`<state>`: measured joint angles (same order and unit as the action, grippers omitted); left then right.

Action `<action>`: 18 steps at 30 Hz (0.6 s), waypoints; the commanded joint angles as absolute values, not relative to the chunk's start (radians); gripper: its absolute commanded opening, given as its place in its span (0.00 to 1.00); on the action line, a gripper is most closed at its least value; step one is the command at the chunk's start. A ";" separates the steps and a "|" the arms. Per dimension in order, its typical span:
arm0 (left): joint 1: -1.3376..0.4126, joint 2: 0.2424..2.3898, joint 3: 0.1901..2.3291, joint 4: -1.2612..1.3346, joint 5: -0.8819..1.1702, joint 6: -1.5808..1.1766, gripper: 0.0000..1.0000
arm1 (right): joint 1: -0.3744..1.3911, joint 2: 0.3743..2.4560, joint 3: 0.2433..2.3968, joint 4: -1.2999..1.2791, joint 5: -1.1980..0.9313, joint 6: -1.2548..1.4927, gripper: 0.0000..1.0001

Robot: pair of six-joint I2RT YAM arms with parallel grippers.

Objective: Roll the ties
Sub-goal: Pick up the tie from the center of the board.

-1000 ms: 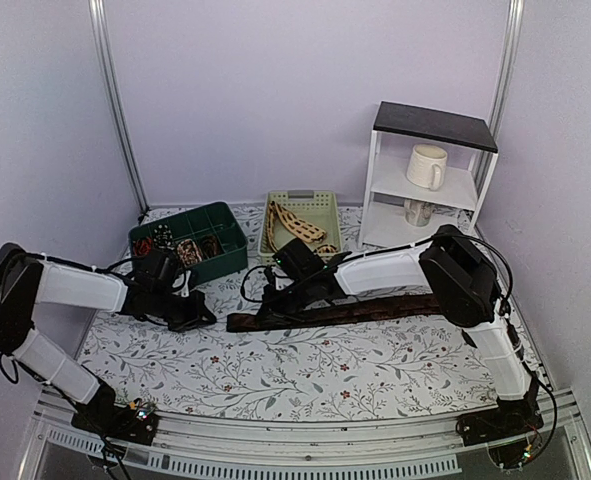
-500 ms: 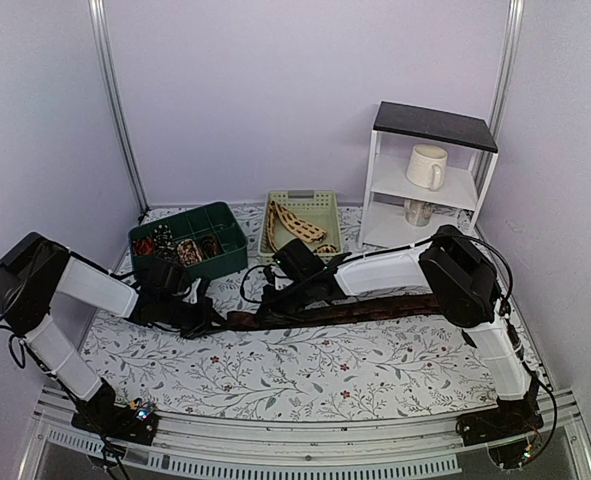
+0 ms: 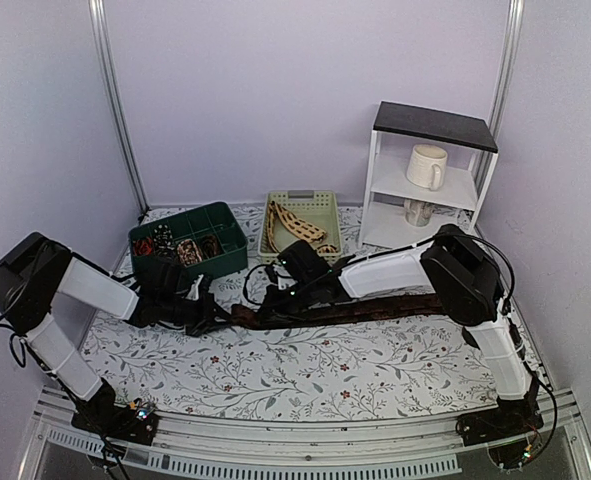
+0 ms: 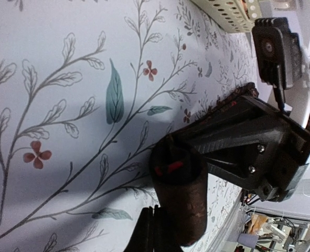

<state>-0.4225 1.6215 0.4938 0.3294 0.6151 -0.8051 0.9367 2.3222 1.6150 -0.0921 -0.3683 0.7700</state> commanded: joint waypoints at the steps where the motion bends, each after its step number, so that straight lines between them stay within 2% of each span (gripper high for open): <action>1: -0.425 1.595 0.508 0.364 0.640 -0.799 0.00 | 0.924 2.302 1.580 -0.099 -0.380 0.737 0.08; 6: -0.432 1.588 0.516 0.365 0.644 -0.781 0.00 | 0.927 2.315 1.580 -0.049 -0.431 0.752 0.04; 18: -0.485 1.590 0.570 0.341 0.623 -0.733 0.00 | 0.927 2.313 1.540 0.054 -0.495 0.799 0.03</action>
